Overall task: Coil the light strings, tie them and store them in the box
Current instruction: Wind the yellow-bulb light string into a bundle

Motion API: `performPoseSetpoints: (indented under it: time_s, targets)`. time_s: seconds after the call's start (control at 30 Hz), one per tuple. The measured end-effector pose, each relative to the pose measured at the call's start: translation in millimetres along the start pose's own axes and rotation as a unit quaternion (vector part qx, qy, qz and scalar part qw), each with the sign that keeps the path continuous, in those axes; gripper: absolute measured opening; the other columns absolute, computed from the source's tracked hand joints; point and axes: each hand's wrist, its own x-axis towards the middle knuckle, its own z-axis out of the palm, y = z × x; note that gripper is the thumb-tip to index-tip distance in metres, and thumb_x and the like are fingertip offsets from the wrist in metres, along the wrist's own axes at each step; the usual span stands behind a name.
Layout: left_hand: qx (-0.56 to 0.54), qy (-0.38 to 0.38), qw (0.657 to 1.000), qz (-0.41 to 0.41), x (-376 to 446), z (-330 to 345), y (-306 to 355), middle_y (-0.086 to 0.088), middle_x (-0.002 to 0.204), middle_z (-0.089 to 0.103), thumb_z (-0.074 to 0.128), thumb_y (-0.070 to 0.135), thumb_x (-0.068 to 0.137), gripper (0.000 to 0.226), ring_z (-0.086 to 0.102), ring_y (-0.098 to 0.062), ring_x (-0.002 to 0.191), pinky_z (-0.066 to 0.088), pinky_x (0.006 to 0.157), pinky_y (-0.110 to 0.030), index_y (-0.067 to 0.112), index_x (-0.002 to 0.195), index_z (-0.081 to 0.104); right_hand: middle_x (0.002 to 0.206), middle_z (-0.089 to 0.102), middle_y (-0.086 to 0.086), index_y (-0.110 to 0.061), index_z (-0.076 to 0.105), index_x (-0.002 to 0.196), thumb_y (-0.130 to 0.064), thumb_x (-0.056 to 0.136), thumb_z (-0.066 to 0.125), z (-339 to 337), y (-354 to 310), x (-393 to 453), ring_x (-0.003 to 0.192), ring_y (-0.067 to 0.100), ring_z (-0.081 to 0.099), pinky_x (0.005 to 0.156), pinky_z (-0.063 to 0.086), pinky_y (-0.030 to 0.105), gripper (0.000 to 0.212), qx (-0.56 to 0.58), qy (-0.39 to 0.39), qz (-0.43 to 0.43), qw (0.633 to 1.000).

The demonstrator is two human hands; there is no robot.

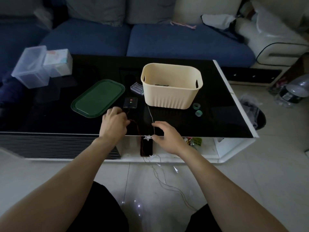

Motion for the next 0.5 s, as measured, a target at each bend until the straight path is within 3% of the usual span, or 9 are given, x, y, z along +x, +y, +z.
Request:
performPoseSetpoints:
  time_s: [0.07, 0.2, 0.3, 0.37, 0.43, 0.5]
  targets:
    - [-0.104, 0.085, 0.991, 0.019, -5.0, -14.4, 5.5, -0.01, 0.105, 0.065, 0.065, 0.014, 0.092, 0.01, 0.059, -0.03, 0.101, 0.046, 0.088, -0.04, 0.004, 0.093, 0.068, 0.148, 0.047, 0.0, -0.016, 0.05, 0.145, -0.023, 0.097, 0.064, -5.0, -3.7, -7.2, 0.135, 0.014, 0.047, 0.112, 0.042, 0.033, 0.05, 0.031, 0.024, -0.005, 0.999]
    - [-0.254, 0.128, 0.957, 0.049, -25.3, -43.1, 29.7, -0.003, 0.077, 0.069, 0.056, 0.014, 0.099, 0.008, 0.066, -0.014, 0.07, 0.054, 0.064, -0.028, 0.008, 0.096, 0.06, 0.138, 0.057, -0.005, -0.02, 0.051, 0.142, -0.03, 0.094, 0.07, -13.9, -17.8, -22.5, 0.129, 0.006, 0.051, 0.108, 0.045, 0.03, 0.052, 0.119, 0.052, -0.021, 0.991]
    - [-0.318, 0.14, 0.935, 0.068, -40.2, -57.8, 46.8, -0.005, 0.066, 0.064, 0.053, 0.016, 0.101, 0.007, 0.063, -0.016, 0.056, 0.054, 0.054, -0.034, 0.012, 0.096, 0.056, 0.135, 0.061, -0.007, -0.024, 0.052, 0.14, -0.034, 0.09, 0.075, -17.4, -30.2, -33.0, 0.128, 0.003, 0.054, 0.107, 0.044, 0.028, 0.056, 0.178, 0.024, -0.035, 0.983]
    - [-0.329, 0.134, 0.931, 0.082, -47.3, -63.5, 55.7, -0.006, 0.068, 0.063, 0.054, 0.02, 0.1, 0.006, 0.061, -0.02, 0.055, 0.051, 0.049, -0.038, 0.017, 0.096, 0.056, 0.128, 0.066, -0.003, -0.025, 0.058, 0.132, -0.028, 0.09, 0.075, -19.3, -38.7, -39.8, 0.123, 0.008, 0.06, 0.106, 0.048, 0.032, 0.045, 0.231, -0.009, -0.039, 0.972]
    - [-0.33, 0.113, 0.932, 0.099, -55.0, -66.9, 65.1, -0.01, 0.067, 0.061, 0.055, 0.02, 0.1, 0.006, 0.055, -0.024, 0.055, 0.045, 0.048, -0.037, 0.017, 0.095, 0.057, 0.108, 0.074, 0.001, -0.019, 0.067, 0.116, -0.018, 0.093, 0.072, -23.5, -47.8, -49.6, 0.105, 0.014, 0.07, 0.094, 0.054, 0.03, 0.024, 0.282, -0.038, -0.049, 0.957]
    - [-0.341, 0.078, 0.931, 0.107, -61.4, -69.6, 74.7, -0.012, 0.066, 0.06, 0.057, 0.02, 0.099, 0.007, 0.051, -0.023, 0.055, 0.041, 0.05, -0.034, 0.015, 0.094, 0.059, 0.073, 0.069, -0.002, -0.011, 0.069, 0.1, -0.014, 0.099, 0.062, -31.5, -57.9, -62.2, 0.07, 0.012, 0.068, 0.07, 0.055, 0.023, 0.007, 0.328, -0.058, -0.045, 0.942]
